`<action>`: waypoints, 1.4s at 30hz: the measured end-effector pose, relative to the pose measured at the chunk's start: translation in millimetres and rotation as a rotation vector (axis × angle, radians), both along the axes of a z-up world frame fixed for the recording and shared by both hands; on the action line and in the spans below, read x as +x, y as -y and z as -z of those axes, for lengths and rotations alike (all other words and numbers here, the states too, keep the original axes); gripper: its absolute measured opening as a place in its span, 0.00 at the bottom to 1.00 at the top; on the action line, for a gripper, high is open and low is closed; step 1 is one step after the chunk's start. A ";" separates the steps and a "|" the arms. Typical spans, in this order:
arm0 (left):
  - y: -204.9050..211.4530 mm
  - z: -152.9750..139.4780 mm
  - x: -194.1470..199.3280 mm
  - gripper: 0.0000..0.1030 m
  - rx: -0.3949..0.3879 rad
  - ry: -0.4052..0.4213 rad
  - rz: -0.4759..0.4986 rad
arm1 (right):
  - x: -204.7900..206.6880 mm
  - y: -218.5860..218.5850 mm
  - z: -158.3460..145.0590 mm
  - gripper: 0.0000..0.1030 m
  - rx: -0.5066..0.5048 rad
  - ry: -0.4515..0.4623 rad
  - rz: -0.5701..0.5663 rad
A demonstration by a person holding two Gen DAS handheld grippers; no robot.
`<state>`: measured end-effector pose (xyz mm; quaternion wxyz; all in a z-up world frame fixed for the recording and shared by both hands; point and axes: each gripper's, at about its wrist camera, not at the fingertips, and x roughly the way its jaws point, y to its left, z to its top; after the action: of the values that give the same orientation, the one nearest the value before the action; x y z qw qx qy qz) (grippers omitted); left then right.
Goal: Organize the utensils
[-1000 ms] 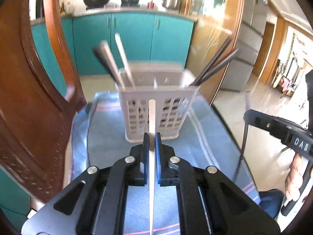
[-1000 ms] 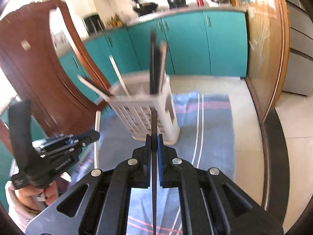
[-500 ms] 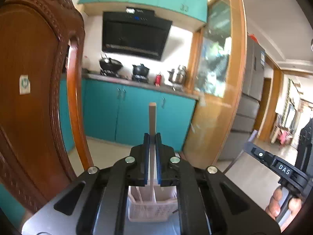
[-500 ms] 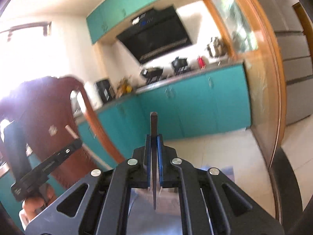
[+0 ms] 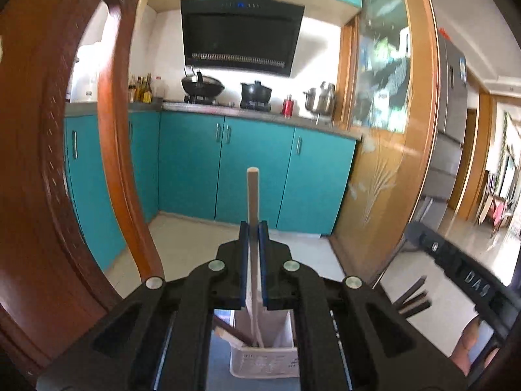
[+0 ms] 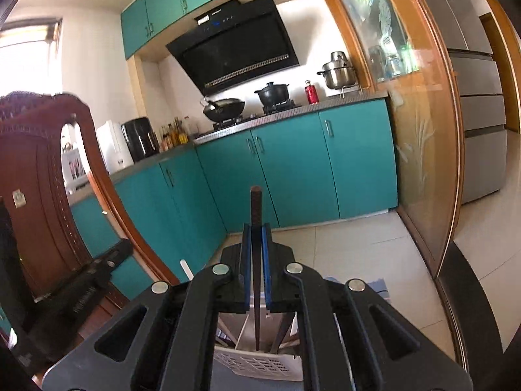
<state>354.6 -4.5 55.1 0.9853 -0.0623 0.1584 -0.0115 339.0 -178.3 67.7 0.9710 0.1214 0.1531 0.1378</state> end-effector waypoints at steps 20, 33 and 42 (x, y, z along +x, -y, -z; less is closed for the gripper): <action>-5.7 5.0 -61.5 0.77 0.019 0.057 -0.006 | -59.6 11.8 -17.3 0.72 0.039 0.084 -0.018; -2.4 61.1 -239.6 0.96 0.064 -0.049 -0.029 | -212.9 36.4 85.1 0.96 -0.144 -0.080 0.078; 6.9 56.1 -313.6 0.96 0.108 -0.072 0.009 | -298.9 8.3 83.1 0.97 -0.389 -0.021 0.155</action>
<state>41.0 -11.4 -1.0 0.9809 -0.0087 0.1944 -0.0050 40.1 -186.5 -15.4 0.9822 -0.0557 0.1771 0.0291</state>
